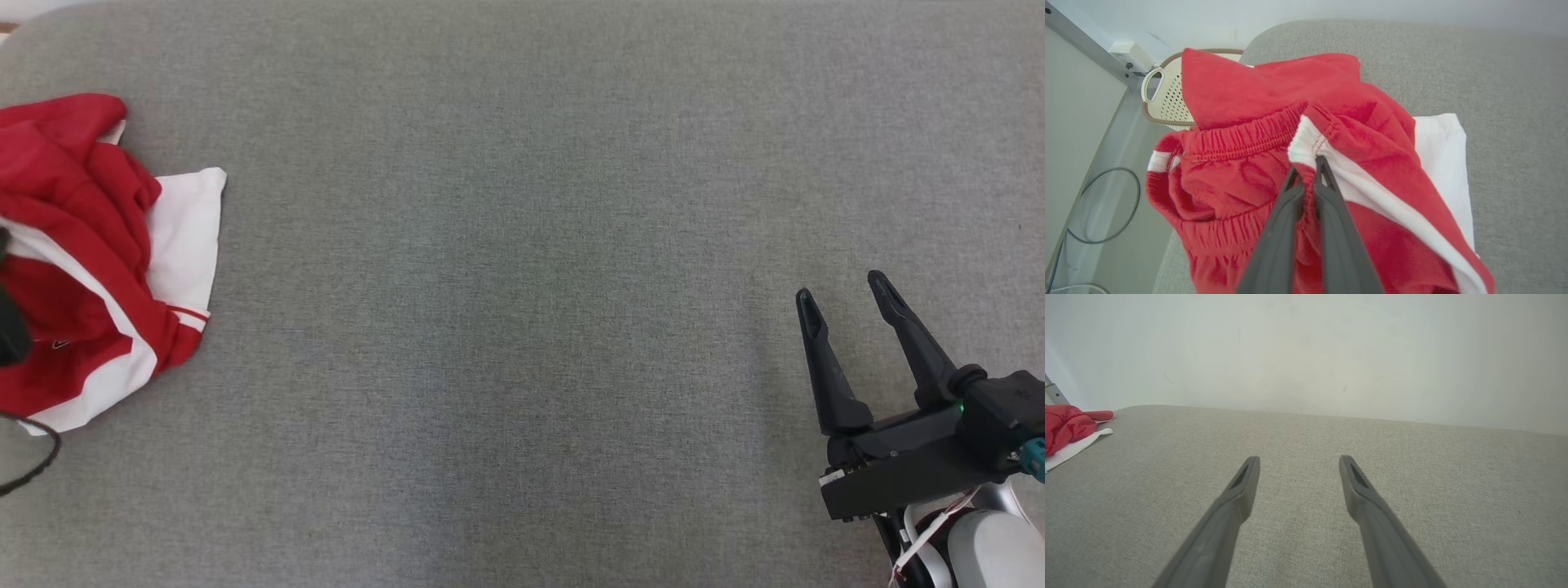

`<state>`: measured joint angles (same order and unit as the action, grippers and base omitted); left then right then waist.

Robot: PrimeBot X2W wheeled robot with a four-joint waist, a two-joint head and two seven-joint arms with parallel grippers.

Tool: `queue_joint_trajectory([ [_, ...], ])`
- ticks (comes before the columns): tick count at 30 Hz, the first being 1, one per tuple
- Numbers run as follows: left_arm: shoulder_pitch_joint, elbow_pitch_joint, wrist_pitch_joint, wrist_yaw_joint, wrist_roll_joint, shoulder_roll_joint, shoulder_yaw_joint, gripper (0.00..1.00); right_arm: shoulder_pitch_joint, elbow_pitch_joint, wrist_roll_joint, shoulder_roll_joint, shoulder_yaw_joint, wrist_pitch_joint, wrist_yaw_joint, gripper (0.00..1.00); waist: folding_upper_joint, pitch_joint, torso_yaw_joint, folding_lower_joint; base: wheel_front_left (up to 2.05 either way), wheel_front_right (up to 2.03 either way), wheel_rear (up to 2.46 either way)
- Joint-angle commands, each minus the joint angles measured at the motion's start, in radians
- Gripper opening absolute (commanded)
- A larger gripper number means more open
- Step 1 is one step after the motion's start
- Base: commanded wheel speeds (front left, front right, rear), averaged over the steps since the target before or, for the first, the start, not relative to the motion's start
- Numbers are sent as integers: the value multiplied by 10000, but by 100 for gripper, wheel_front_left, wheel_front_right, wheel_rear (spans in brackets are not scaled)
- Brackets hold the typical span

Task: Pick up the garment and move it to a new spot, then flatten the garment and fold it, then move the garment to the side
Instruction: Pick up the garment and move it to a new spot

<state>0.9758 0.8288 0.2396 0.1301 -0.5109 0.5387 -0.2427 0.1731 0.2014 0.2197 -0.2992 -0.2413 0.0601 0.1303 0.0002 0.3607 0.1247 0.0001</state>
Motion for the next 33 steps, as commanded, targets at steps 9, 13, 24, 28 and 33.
queue_joint_trajectory([
  [9,566,-1126,-1755,-724,-6,-28,429,0,-155,-52,-39,134,253,80,6,100,-2,-638,298,-1,0,0,0],
  [13,245,-2062,-2433,-1243,71,-201,600,0,-229,-107,-65,295,370,121,8,100,-2,-1041,346,-1,0,0,0],
  [24,-1827,-6517,-2700,-2120,517,-998,-229,0,-441,-148,-141,769,706,250,6,100,-2,-1705,152,-1,0,0,0],
  [28,-2472,-7838,-2449,-2268,808,-1326,-929,0,-428,-139,-152,893,801,299,6,100,-2,-1676,-97,-1,0,0,0],
  [33,-2901,-8541,-2183,-2027,1008,-1879,-2008,0,-306,-223,-103,1042,774,369,8,100,-2,-1566,-568,-1,0,0,0],
])
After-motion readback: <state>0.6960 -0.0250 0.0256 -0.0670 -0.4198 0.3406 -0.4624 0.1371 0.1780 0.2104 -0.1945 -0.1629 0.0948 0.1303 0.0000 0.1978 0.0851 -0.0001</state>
